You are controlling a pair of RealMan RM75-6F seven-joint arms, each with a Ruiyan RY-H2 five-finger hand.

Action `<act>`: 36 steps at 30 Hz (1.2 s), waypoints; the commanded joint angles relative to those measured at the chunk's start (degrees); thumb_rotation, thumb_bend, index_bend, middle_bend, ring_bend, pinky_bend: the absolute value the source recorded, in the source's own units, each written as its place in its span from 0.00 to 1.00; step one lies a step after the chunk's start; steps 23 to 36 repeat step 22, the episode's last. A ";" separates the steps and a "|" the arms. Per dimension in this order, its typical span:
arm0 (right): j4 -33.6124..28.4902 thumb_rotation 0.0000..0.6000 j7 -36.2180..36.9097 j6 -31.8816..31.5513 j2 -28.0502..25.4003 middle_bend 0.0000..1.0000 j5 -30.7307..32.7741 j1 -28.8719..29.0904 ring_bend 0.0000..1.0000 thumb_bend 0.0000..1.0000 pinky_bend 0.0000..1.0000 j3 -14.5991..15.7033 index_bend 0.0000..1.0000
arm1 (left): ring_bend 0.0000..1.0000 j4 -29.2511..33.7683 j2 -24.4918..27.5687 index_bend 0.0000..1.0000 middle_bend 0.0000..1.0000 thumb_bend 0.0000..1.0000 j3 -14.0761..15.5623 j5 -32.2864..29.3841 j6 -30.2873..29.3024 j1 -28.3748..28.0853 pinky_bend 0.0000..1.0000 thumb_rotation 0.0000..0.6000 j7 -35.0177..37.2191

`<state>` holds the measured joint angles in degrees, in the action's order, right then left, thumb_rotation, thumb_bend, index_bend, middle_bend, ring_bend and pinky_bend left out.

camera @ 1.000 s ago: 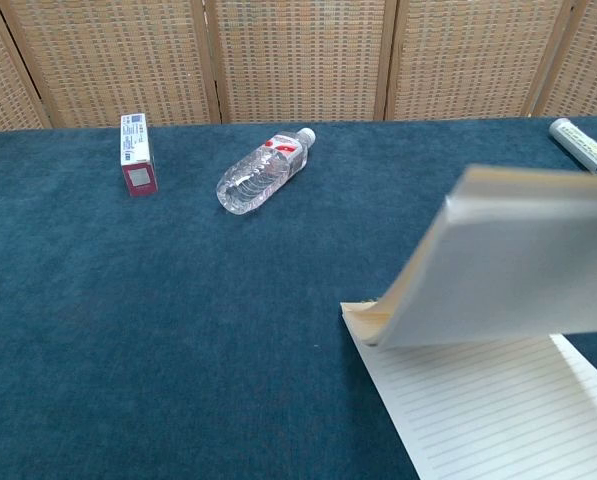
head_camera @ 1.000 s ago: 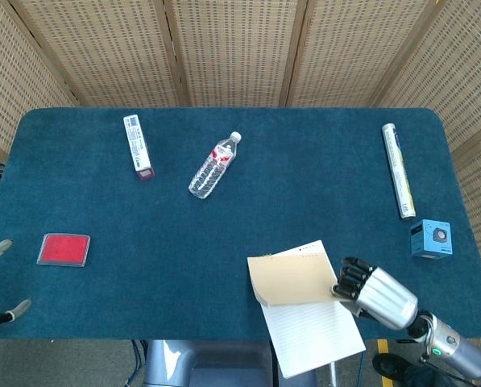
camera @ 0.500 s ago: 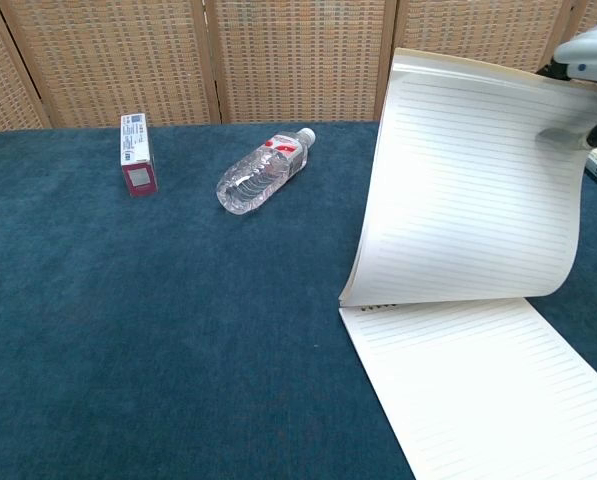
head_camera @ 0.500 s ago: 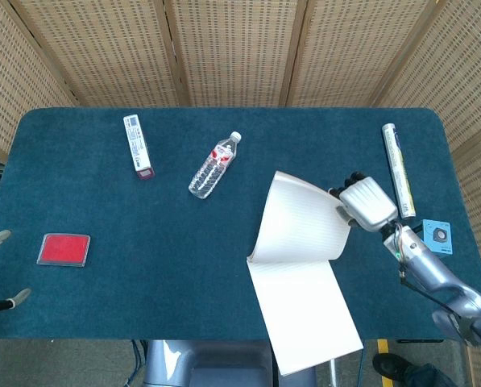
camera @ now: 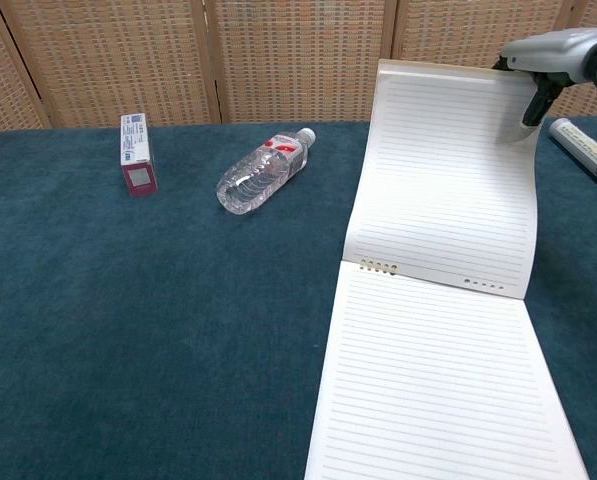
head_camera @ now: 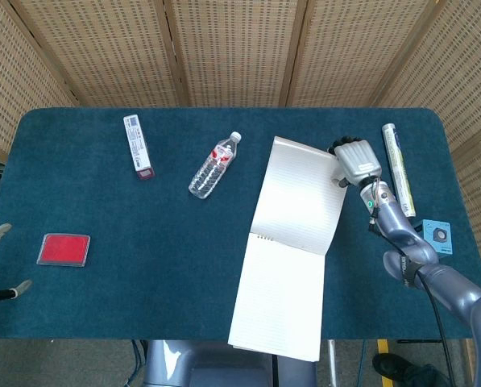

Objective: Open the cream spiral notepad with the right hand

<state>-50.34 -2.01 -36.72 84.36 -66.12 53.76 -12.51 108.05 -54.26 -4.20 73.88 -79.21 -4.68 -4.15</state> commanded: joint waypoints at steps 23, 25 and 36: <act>-23.02 1.00 2.01 -32.08 -13.04 0.00 -6.25 -19.45 0.00 0.00 0.00 2.41 0.00 | 0.00 -0.30 0.33 0.00 0.00 0.00 1.13 4.20 -2.03 0.58 0.00 1.00 1.85; -23.02 1.00 2.01 -32.08 -13.04 0.00 -6.25 -19.45 0.00 0.00 0.00 2.41 0.00 | 0.00 -0.30 0.33 0.00 0.00 0.00 1.13 4.20 -2.03 0.58 0.00 1.00 1.85; -23.02 1.00 2.01 -32.08 -13.04 0.00 -6.25 -19.45 0.00 0.00 0.00 2.41 0.00 | 0.00 -0.30 0.33 0.00 0.00 0.00 1.13 4.20 -2.03 0.58 0.00 1.00 1.85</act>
